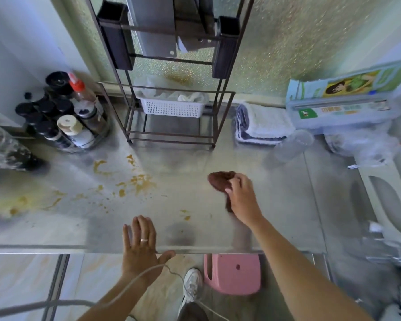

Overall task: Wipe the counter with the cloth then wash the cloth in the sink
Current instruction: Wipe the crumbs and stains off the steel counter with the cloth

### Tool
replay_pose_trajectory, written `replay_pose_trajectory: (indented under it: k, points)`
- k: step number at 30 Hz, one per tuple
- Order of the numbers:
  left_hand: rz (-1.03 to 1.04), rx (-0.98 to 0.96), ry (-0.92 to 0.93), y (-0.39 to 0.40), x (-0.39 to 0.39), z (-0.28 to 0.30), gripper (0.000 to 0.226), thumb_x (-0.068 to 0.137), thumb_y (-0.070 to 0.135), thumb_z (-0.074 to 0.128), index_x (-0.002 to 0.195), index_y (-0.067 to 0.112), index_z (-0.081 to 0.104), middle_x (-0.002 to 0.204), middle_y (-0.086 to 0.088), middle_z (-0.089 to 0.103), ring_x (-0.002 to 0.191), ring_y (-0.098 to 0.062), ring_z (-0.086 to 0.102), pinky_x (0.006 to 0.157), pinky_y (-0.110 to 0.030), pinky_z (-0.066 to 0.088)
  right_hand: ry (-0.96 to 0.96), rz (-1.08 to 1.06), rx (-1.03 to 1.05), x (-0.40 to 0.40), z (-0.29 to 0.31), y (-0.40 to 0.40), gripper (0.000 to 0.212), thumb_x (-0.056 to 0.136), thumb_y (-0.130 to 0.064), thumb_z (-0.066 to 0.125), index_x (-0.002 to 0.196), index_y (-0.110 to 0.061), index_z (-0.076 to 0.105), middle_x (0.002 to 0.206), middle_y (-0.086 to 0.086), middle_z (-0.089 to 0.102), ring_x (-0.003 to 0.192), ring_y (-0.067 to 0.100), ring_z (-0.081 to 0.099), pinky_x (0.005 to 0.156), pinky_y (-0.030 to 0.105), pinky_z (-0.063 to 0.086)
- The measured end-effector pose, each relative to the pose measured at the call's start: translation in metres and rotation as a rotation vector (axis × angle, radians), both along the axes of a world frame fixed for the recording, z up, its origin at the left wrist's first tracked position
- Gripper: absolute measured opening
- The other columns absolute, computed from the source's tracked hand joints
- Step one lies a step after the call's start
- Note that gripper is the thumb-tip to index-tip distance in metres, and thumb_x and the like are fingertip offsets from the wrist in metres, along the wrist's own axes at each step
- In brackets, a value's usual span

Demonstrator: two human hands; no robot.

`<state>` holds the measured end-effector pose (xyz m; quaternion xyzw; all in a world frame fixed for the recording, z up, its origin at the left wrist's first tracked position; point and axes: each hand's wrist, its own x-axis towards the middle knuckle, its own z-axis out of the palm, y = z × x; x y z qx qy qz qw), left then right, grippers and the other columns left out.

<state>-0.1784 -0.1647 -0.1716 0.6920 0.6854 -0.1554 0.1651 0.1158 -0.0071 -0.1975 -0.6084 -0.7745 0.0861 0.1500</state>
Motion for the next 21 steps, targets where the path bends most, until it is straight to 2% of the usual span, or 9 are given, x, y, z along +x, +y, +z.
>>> replay_pose_trajectory:
  k: [3, 5, 7, 9, 12, 15, 16, 18, 21]
  points:
    - [0.003, 0.019, -0.024, 0.001, 0.001, -0.003, 0.112, 0.076, 0.076, 0.031, 0.141, -0.015, 0.042, 0.146, -0.033, 0.037, 0.137, -0.05, 0.035, 0.115, -0.067, 0.019, -0.014, -0.337, -0.008, 0.055, 0.001, -0.01, 0.022, 0.098, -0.018, 0.05, 0.109, 0.001, 0.053, 0.124, 0.026, 0.048, 0.106, 0.047, 0.051, 0.094, 0.056, 0.048]
    - [0.003, 0.021, -0.026, 0.002, 0.001, -0.003, 0.113, 0.075, 0.075, 0.032, 0.143, -0.014, 0.04, 0.148, -0.033, 0.034, 0.139, -0.049, 0.031, 0.116, -0.066, 0.016, -0.004, -0.463, 0.039, 0.023, -0.002, -0.015, 0.016, 0.094, -0.009, 0.058, 0.105, 0.001, 0.053, 0.122, 0.029, 0.049, 0.103, 0.048, 0.052, 0.09, 0.056, 0.048]
    - [-0.009, 0.006, -0.01, 0.001, 0.0, -0.003, 0.114, 0.075, 0.076, 0.03, 0.145, -0.013, 0.037, 0.15, -0.033, 0.031, 0.141, -0.049, 0.027, 0.117, -0.065, 0.015, 0.003, -0.445, 0.038, -0.045, -0.006, -0.04, 0.017, 0.092, -0.009, 0.061, 0.104, -0.001, 0.054, 0.125, 0.026, 0.051, 0.105, 0.044, 0.05, 0.088, 0.053, 0.047]
    - [-0.021, -0.008, -0.012, 0.001, 0.0, 0.0, 0.115, 0.076, 0.078, 0.029, 0.145, -0.014, 0.036, 0.149, -0.033, 0.031, 0.14, -0.049, 0.028, 0.116, -0.066, 0.015, 0.007, -0.332, -0.035, -0.116, -0.003, -0.075, 0.017, 0.093, -0.015, 0.061, 0.107, -0.007, 0.054, 0.131, 0.02, 0.051, 0.111, 0.036, 0.049, 0.088, 0.047, 0.047]
    - [-0.039, -0.029, -0.012, 0.0, -0.003, 0.004, 0.115, 0.078, 0.079, 0.03, 0.141, -0.017, 0.04, 0.146, -0.036, 0.035, 0.136, -0.051, 0.033, 0.113, -0.068, 0.018, 0.042, -0.173, -0.046, -0.153, 0.001, -0.094, 0.016, 0.096, -0.025, 0.057, 0.106, -0.013, 0.053, 0.134, 0.014, 0.051, 0.112, 0.032, 0.051, 0.085, 0.041, 0.05]
    - [-0.044, -0.039, -0.019, 0.001, -0.003, 0.004, 0.113, 0.078, 0.079, 0.03, 0.137, -0.017, 0.045, 0.143, -0.036, 0.038, 0.133, -0.052, 0.038, 0.111, -0.07, 0.02, -0.016, 0.129, -0.037, -0.102, 0.006, -0.082, 0.02, 0.098, -0.027, 0.053, 0.109, -0.01, 0.054, 0.133, 0.014, 0.05, 0.111, 0.032, 0.051, 0.088, 0.042, 0.05]
    - [-0.038, -0.051, -0.026, 0.001, -0.002, 0.004, 0.112, 0.078, 0.078, 0.03, 0.136, -0.017, 0.046, 0.143, -0.036, 0.039, 0.131, -0.052, 0.039, 0.11, -0.07, 0.02, -0.022, 0.132, -0.033, -0.073, 0.007, -0.078, 0.02, 0.097, -0.024, 0.054, 0.11, -0.009, 0.055, 0.132, 0.015, 0.05, 0.111, 0.033, 0.051, 0.09, 0.043, 0.05]
    - [-0.027, -0.066, -0.028, 0.001, -0.001, 0.002, 0.111, 0.078, 0.078, 0.03, 0.134, -0.016, 0.048, 0.141, -0.036, 0.04, 0.13, -0.053, 0.041, 0.109, -0.07, 0.019, -0.019, -0.066, -0.008, -0.001, 0.003, -0.072, 0.018, 0.094, -0.015, 0.058, 0.109, -0.005, 0.057, 0.131, 0.018, 0.051, 0.109, 0.036, 0.052, 0.094, 0.048, 0.05]
    - [-0.01, -0.028, -0.025, 0.001, 0.0, -0.001, 0.11, 0.079, 0.077, 0.029, 0.134, -0.017, 0.047, 0.141, -0.036, 0.039, 0.129, -0.053, 0.041, 0.109, -0.07, 0.018, -0.067, -0.433, 0.016, 0.121, -0.005, -0.067, 0.02, 0.092, -0.008, 0.061, 0.108, 0.002, 0.055, 0.122, 0.028, 0.052, 0.105, 0.045, 0.052, 0.091, 0.054, 0.049]
